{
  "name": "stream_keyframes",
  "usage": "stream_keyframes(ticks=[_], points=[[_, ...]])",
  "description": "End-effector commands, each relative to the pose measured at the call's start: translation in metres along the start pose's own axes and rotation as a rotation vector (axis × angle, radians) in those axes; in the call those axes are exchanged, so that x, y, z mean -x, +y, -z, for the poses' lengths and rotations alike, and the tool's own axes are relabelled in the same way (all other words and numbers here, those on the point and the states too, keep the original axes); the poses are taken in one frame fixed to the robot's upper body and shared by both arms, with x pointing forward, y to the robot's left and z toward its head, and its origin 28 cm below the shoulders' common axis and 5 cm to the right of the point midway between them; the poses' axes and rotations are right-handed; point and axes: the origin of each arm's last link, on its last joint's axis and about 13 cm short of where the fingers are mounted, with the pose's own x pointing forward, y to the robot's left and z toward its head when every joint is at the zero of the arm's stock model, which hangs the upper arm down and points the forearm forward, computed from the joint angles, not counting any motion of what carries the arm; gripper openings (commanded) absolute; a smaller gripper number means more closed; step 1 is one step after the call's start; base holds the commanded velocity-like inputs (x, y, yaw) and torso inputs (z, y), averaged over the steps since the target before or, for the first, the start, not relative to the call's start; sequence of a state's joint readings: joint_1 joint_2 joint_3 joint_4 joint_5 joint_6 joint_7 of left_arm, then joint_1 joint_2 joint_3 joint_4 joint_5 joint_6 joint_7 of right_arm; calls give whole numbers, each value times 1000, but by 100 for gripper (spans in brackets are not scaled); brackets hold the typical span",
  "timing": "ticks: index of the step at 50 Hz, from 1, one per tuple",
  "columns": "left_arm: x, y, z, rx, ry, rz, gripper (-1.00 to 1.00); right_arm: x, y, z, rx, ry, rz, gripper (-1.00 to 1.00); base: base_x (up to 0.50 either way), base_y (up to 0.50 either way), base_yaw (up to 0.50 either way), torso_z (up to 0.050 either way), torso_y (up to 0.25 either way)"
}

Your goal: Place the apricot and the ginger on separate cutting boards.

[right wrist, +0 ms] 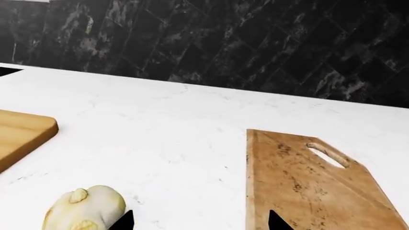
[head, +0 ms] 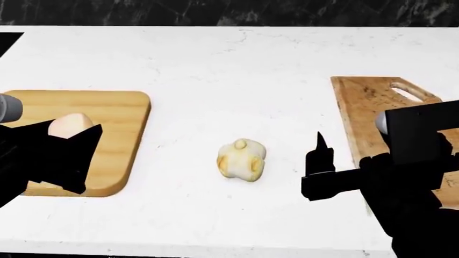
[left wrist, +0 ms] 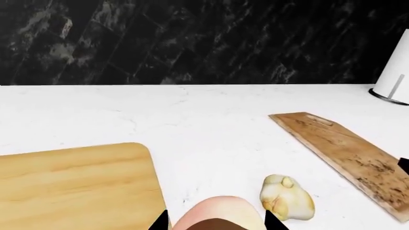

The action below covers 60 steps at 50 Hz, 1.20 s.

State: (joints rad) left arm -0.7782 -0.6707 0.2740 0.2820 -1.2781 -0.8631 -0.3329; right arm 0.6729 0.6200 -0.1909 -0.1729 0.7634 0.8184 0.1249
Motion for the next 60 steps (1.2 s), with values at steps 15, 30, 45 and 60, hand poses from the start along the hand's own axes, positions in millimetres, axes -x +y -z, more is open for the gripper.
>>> stream_keyframes(ticks=[15, 30, 45, 60], points=[[1, 0, 1, 9, -1, -4, -100, 0, 0, -1, 3, -1, 4, 100, 168, 0, 0, 0, 0], [3, 0, 2, 12, 2, -7, -100, 0, 0, 1, 3, 5, 8, 100, 154, 0, 0, 0, 1], [3, 2, 6, 19, 4, -18, -100, 0, 1, 0, 6, 6, 5, 100, 300, -1, 0, 0, 1], [21, 29, 26, 38, 21, -175, -100, 0, 0, 0, -6, -2, 5, 100, 11, 0, 0, 0, 1]])
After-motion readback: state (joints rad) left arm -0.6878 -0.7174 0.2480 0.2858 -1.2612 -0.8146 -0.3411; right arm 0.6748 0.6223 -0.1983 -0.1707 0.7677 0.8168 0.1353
